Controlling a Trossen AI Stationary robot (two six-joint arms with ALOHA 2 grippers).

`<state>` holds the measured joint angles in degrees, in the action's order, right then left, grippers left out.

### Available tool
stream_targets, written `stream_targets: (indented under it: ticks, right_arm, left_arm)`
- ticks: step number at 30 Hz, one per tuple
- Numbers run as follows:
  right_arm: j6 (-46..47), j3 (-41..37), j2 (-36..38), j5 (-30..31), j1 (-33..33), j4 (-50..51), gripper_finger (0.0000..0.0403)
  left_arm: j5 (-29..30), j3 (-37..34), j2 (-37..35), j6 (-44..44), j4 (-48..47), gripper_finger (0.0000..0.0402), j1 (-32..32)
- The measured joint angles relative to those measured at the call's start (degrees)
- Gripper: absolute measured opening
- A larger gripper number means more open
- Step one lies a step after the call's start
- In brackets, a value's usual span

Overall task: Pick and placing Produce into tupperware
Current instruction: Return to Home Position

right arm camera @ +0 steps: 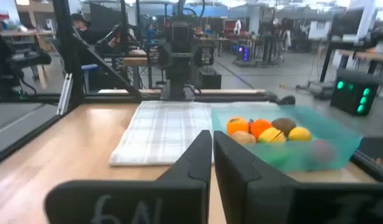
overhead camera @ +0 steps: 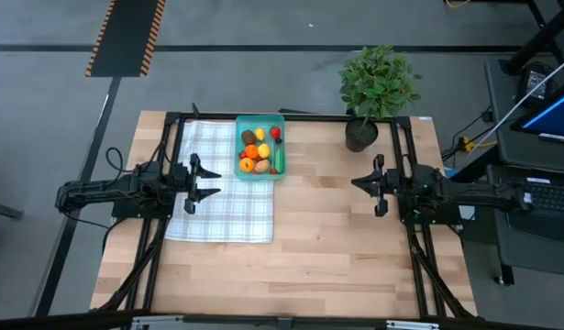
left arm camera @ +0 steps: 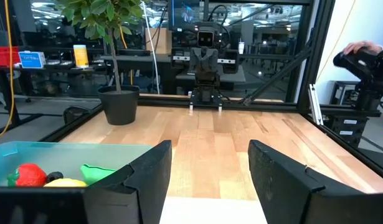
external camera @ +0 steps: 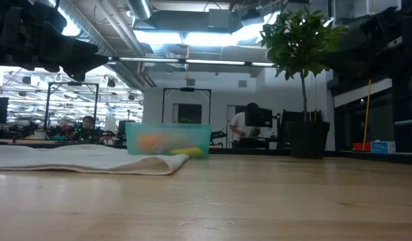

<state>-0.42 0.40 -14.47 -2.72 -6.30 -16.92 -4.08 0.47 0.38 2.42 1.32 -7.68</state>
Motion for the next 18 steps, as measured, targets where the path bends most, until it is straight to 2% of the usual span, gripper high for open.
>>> stream_targets:
  ticks: [7,13,18]
  right_arm:
    - [-4.7,0.0,13.9,-0.4,-1.5,13.3,0.0021]
    - [-11.8,0.0,14.4,-0.4,-1.9,15.4,0.0021]
    - [-10.7,0.0,14.4,-0.4,-1.9,15.1,0.0021]
  left_arm:
    - [0.0,0.0,0.0,0.0,0.0,0.0204,0.0]
    - [0.0,0.0,0.0,0.0,0.0,0.0204,0.0]
    - [0.0,0.0,0.0,0.0,0.0,0.0204,0.0]
